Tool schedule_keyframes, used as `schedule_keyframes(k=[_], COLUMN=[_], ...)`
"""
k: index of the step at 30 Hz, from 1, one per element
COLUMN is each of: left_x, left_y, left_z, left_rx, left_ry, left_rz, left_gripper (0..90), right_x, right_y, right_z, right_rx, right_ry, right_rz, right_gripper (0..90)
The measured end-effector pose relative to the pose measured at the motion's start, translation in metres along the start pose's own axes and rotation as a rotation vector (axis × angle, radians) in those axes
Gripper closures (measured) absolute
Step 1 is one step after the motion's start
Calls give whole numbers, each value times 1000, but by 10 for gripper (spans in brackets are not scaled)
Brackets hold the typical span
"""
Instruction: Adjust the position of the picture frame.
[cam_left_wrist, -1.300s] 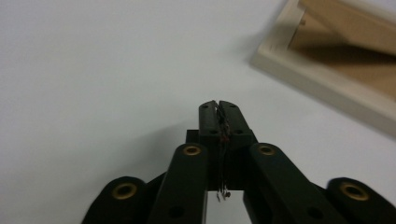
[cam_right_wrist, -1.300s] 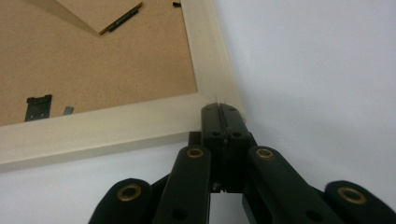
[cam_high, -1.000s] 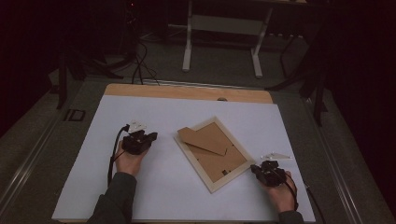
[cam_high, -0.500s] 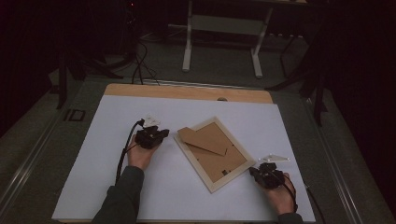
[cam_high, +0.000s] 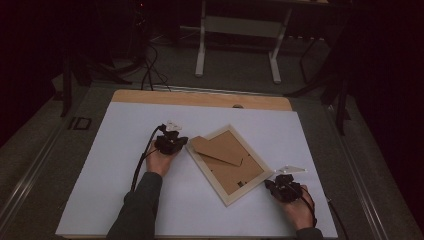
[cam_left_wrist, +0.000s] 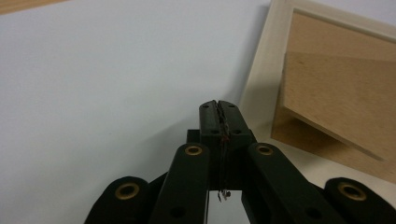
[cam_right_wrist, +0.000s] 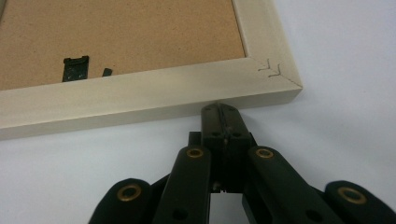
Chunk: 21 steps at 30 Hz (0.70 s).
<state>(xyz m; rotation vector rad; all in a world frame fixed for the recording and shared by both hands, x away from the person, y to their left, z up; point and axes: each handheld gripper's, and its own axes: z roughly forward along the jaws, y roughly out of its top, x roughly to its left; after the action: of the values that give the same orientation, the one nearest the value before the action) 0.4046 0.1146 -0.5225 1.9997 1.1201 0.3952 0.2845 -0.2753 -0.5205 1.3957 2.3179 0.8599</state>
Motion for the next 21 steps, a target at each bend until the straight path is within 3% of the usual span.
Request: schedule_keyframes(k=[7,13,21], left_x=[-1,-5,-1], left_y=[0,1,-1], left_z=[6,5,6], left_rx=[11,12,35], left_ry=[-8,11,30], left_rz=[-9,30,20], left_gripper=[900,900,900], right_x=[2,3,5], right_y=[1,2,4], right_z=[1,3,4], right_rx=[4,5,2], right_ry=[7,24,31], right_rz=[-2,6,5], right_gripper=[899,900,899])
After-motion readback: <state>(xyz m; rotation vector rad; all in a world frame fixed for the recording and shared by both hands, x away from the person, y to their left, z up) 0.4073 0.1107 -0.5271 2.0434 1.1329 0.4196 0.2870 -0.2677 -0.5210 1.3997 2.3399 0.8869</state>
